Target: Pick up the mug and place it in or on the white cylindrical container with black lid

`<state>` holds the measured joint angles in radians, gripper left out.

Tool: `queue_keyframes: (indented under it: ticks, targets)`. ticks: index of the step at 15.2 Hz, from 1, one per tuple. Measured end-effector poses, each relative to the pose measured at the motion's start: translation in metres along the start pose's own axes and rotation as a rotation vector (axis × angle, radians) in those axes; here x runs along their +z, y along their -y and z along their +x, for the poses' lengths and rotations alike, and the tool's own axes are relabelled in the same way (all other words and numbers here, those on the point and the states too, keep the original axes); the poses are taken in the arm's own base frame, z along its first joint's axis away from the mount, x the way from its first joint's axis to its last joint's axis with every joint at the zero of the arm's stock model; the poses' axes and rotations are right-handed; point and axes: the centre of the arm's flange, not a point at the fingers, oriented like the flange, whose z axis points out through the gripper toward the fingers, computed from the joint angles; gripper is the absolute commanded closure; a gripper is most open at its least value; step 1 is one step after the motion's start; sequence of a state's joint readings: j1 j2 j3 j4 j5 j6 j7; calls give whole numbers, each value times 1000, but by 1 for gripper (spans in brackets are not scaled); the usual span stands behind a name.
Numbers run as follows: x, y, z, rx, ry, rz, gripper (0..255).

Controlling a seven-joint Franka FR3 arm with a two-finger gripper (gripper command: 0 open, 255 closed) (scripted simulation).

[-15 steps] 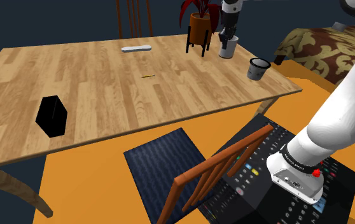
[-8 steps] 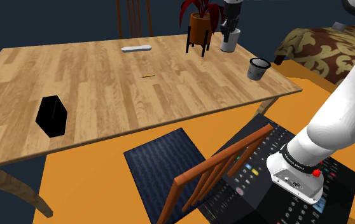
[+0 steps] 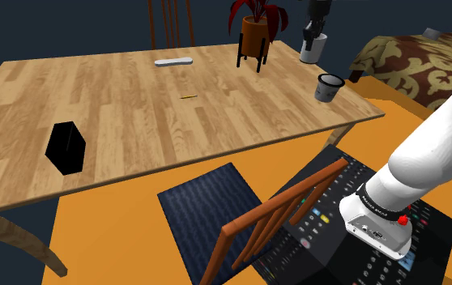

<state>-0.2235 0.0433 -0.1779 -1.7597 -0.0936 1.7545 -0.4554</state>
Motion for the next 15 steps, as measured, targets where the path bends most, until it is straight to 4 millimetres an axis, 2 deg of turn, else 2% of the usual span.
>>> queue_keyframes:
  ticks: [10, 12, 15]
  targets:
    - [1, -95, -81, 0, 0, 0, 255]
    - [6, -104, -91, 0, 0, 0, 255]
    - [22, -105, -91, -1, 0, 0, 255]
